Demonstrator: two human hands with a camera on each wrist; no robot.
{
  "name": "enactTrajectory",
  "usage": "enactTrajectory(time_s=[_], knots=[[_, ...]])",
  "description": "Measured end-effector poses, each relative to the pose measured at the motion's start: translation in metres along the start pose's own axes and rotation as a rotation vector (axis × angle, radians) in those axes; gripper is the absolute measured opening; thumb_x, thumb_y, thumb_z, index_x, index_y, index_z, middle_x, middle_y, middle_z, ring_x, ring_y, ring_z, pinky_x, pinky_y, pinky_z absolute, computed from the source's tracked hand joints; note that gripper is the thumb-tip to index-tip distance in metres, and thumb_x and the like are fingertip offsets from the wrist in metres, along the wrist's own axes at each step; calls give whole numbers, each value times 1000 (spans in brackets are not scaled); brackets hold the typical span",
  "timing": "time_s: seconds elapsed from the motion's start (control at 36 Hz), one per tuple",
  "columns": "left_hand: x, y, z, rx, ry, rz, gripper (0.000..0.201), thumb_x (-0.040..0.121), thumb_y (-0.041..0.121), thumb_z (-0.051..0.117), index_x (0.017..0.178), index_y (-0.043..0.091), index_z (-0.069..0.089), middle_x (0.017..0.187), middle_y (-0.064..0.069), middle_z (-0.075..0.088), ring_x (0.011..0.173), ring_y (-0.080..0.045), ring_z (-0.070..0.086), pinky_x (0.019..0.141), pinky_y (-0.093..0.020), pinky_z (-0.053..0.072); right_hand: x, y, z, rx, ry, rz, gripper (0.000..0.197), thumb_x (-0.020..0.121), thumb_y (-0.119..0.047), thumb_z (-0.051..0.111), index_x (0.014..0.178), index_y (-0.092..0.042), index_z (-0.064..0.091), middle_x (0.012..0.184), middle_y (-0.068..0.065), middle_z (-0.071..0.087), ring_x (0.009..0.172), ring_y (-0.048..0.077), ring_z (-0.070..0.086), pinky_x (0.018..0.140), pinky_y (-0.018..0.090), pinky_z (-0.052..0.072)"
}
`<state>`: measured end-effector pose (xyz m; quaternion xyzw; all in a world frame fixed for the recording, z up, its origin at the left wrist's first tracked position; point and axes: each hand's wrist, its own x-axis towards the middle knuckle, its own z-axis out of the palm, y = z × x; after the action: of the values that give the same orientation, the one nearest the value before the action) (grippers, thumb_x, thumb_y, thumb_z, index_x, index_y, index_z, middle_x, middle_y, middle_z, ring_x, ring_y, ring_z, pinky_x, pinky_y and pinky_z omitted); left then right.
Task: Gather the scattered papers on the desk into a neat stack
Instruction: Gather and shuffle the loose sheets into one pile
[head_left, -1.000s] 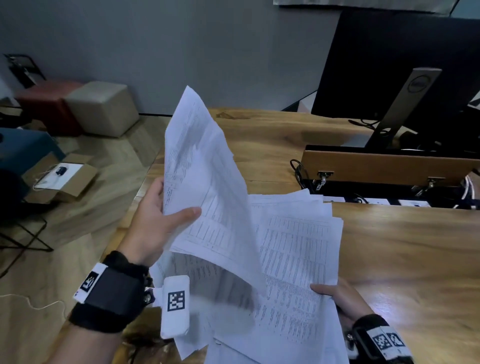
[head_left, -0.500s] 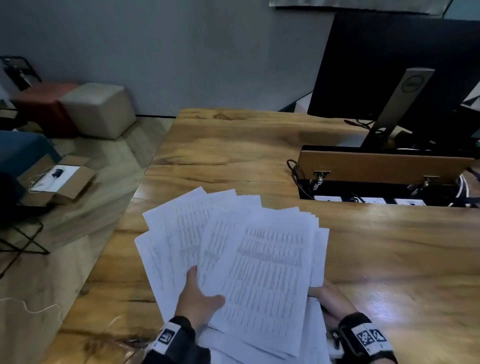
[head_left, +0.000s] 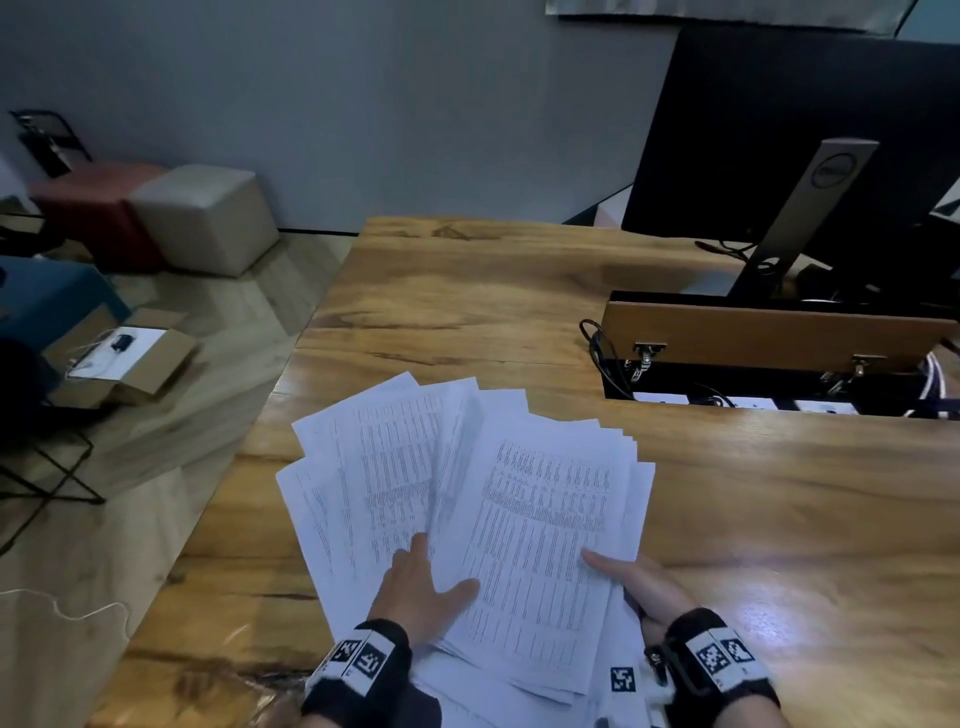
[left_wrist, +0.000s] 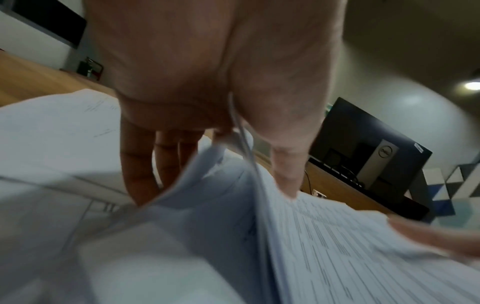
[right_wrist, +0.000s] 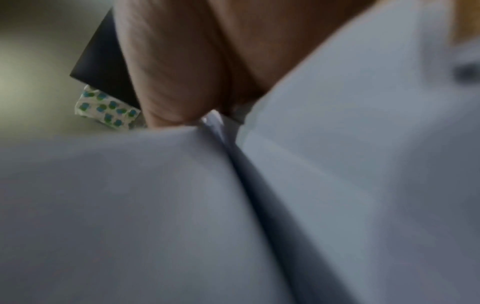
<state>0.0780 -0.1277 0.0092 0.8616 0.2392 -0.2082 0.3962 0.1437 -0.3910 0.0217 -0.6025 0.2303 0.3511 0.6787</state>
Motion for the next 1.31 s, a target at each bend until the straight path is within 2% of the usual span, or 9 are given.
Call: enactTrajectory(time_s=[0.08,0.22,0.39,0.53,0.69,0.83,1.0,1.14,1.31], knots=[[1,2,-6,-88,9,-13,87,69,86,42,136,30,41,133,3,53,120,-20,55,101,-38,46,6,2,-1,-85,37,3,47,86,8,68,131,2,58,118,22,73,107,41,70,97,58,52],[16,-4,-26,-138,293,-155,55,92,60,37,115,13,55,118,-13,58,106,-31,56,92,-42,47,2,2,-6,-82,37,-56,39,86,12,63,122,-3,63,108,19,77,102,41,72,90,57,56],[40,-17,-30,87,406,-377,111,67,63,70,148,6,18,143,-20,29,132,-39,32,102,-48,43,-17,-5,-17,-39,6,-122,34,85,12,64,114,-5,65,103,18,79,94,39,75,80,52,59],[53,-15,-29,27,436,-414,118,60,50,85,146,6,18,141,-21,31,129,-40,37,99,-50,45,-32,-6,-30,34,-13,-158,36,84,13,62,115,-5,64,108,20,77,97,40,74,78,50,60],[64,-16,-37,-27,360,-471,81,63,44,84,126,7,48,131,-19,49,121,-39,47,95,-47,44,-34,2,-44,91,22,-178,50,76,8,66,125,-1,60,117,23,74,104,44,71,92,58,53],[63,-9,-37,9,368,-510,43,71,32,79,97,12,52,128,-18,37,116,-40,40,91,-44,44,-36,1,-46,115,16,-193,46,77,9,64,121,1,62,114,24,74,101,43,72,91,55,54],[63,-4,-36,-73,460,-546,78,67,21,85,128,11,37,137,-23,30,125,-42,36,95,-47,43,-38,0,-42,132,5,-211,40,83,16,56,119,0,62,111,23,76,94,39,75,74,48,62],[74,-8,-39,-148,475,-609,104,53,21,92,135,5,31,141,-25,26,129,-43,34,105,-51,40,-37,1,-40,123,-18,-200,40,85,14,57,123,0,61,115,24,74,101,44,72,79,52,61],[73,-15,-40,-95,474,-656,107,47,41,93,130,7,35,137,-23,29,126,-42,32,100,-54,42,-37,2,-37,138,-32,-194,43,85,13,58,126,2,59,117,26,73,103,45,71,82,53,59]])
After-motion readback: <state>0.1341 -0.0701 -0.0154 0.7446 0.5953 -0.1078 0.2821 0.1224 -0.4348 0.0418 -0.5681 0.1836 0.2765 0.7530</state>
